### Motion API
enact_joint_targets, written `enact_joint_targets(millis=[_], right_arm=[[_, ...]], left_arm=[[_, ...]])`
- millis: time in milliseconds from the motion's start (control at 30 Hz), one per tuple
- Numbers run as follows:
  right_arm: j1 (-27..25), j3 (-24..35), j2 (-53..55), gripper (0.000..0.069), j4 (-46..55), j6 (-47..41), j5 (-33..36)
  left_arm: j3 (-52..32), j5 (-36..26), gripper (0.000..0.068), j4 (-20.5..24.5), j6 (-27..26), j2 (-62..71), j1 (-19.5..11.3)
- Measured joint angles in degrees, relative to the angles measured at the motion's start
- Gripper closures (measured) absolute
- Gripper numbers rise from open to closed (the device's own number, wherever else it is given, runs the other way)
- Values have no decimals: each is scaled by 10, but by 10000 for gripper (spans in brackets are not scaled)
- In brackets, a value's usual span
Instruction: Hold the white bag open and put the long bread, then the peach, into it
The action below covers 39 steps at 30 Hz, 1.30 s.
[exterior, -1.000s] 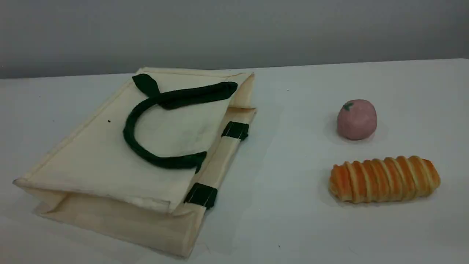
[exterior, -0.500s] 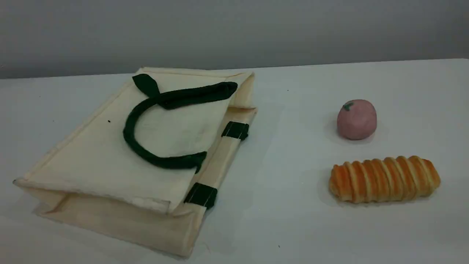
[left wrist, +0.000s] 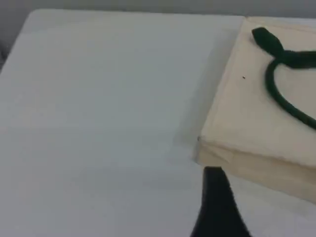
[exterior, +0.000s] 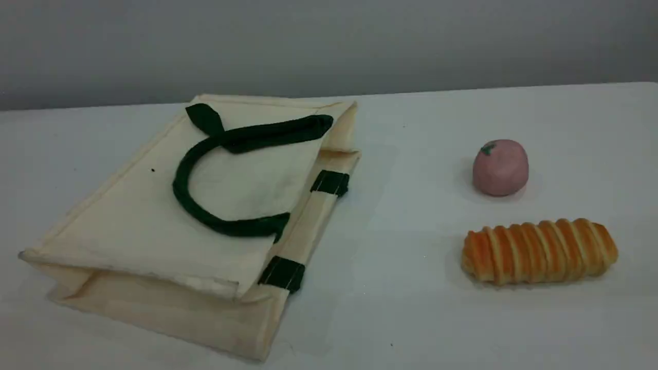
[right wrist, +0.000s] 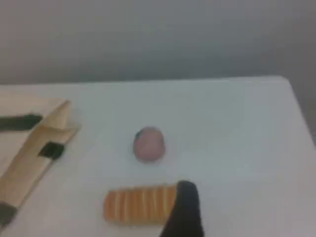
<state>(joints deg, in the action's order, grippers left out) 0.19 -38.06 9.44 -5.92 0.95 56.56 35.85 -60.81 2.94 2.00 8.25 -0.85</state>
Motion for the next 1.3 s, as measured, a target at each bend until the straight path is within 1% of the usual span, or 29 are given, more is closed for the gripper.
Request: enact_joint_targets(millis=[200,367,567,667,800,967,1100,1200,1300], right_arm=[[0,-83,117,127,-1,0,-34],[0,-148,218,127,-6,0,-32],[0,-205,336,127,-31,0,-33],[0,-228,388,127,-33,0,-31],[0,-244,442,127,-31,0,-30],[0,-261,491,127,-30,0,-57],[0,-265,528,127,-30,0,-64],[0,-265,548,127,-30,0,-74],[-1,-265,561,127,-30,0,-83]], left_arm=[[70,0,267,-5,0,114,0],[120,15,267,-16,0,213,0],[167,19,267,-16,0,344,0],[189,30,267,-16,-14,410,0],[217,37,267,-19,-14,495,0],[244,77,267,-36,-20,583,0],[273,99,267,-53,-20,650,0],[294,113,267,-70,-46,701,0],[313,125,267,-82,-49,752,1]])
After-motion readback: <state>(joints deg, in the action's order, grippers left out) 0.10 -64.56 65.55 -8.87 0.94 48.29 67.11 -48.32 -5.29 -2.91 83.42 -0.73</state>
